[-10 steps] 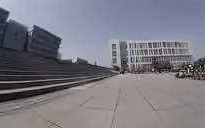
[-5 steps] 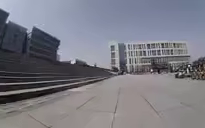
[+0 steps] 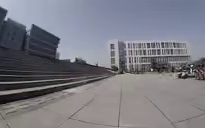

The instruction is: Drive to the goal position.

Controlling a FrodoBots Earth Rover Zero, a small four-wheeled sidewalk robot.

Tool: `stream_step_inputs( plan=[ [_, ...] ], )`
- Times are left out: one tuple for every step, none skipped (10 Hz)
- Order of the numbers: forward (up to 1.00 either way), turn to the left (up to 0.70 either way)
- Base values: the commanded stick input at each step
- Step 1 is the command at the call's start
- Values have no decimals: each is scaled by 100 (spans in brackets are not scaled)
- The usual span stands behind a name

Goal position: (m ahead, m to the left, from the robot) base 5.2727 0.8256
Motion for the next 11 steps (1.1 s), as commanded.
stream_step_inputs(
  plan=[
    [85, 0],
    [85, 0],
    [85, 0],
    [85, 0],
    [85, 0],
    [85, 0],
    [85, 0],
    [85, 0],
    [85, 0],
    [85, 0],
    [85, 0]
  ],
)
